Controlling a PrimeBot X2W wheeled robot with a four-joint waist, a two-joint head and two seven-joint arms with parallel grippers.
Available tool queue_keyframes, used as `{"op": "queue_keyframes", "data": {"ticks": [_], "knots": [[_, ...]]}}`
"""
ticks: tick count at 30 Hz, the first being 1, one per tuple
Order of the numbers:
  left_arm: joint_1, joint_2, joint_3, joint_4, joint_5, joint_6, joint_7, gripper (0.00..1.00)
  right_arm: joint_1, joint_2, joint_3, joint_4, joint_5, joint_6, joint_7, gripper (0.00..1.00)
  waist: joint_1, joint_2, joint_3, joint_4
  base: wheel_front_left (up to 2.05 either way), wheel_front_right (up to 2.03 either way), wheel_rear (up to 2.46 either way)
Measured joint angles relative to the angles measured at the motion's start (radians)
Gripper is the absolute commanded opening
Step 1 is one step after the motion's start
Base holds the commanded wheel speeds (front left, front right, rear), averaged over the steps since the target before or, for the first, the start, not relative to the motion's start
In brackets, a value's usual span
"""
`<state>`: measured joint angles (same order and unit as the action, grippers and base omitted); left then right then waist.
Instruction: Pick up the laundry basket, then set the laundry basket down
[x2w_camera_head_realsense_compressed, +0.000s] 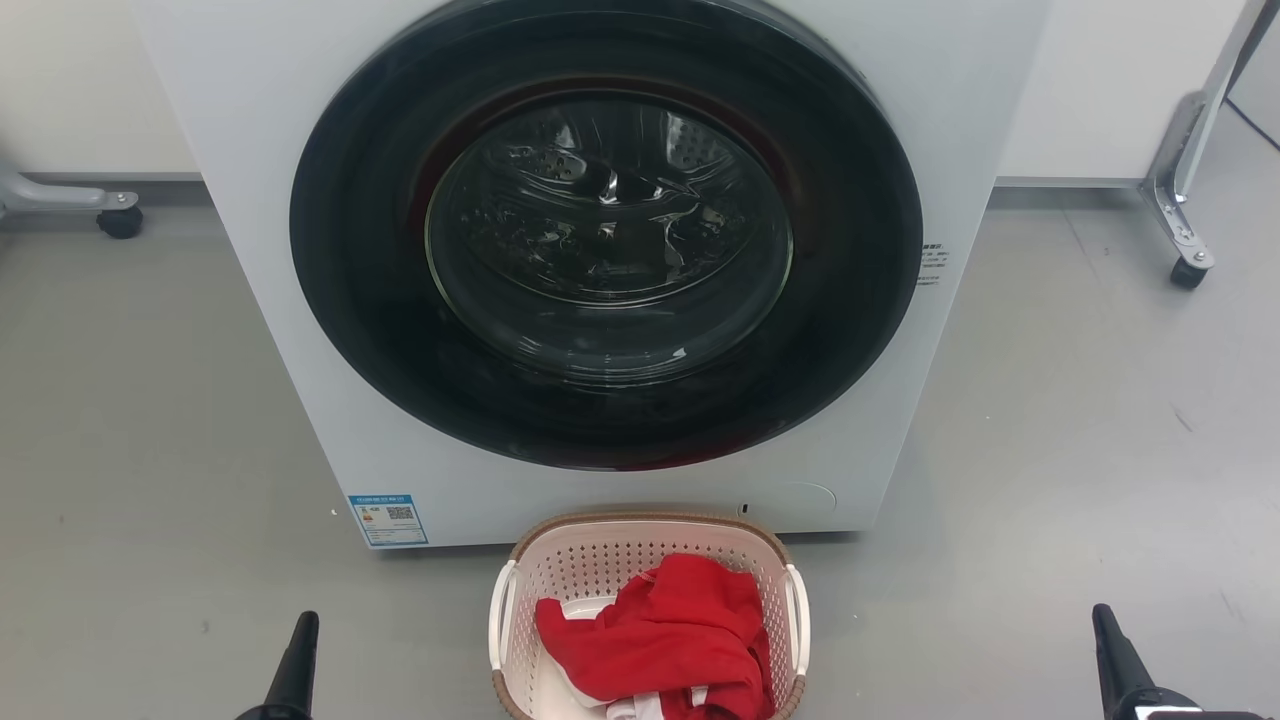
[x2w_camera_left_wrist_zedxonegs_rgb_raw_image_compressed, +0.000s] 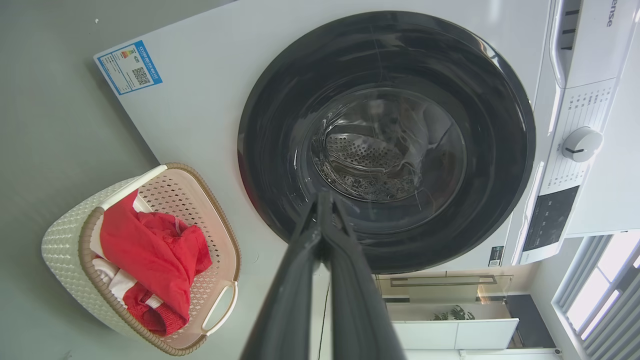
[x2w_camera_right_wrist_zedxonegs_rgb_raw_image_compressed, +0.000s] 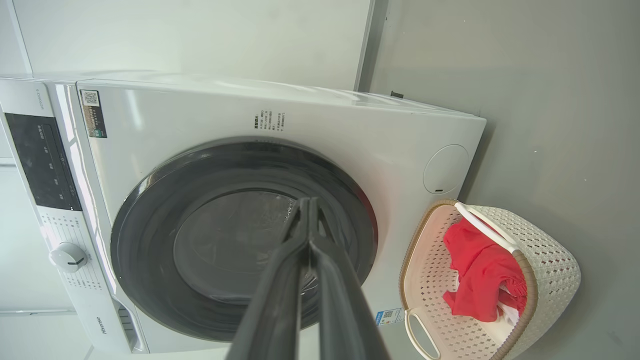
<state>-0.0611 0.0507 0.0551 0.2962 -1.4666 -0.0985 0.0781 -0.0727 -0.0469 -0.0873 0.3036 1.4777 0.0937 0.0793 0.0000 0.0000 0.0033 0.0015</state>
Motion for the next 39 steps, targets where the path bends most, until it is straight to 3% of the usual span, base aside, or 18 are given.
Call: {"op": "queue_keyframes", "data": {"ticks": [11,39], "knots": [[-0.019,-0.007,0.036,0.000,-0.130,-0.025,0.035,0.00,-0.017,0.003,-0.045,0.000,0.118,0.023,0.034,0.00,0.0000,0.0001,-0.002,-0.002,0.00,0.00,0.00],[-0.019,-0.008,0.036,0.000,-0.133,-0.025,0.035,0.00,-0.019,0.003,-0.046,-0.001,0.118,0.027,0.034,0.00,0.0000,0.0000,-0.002,-0.002,0.00,0.00,0.00]]}}
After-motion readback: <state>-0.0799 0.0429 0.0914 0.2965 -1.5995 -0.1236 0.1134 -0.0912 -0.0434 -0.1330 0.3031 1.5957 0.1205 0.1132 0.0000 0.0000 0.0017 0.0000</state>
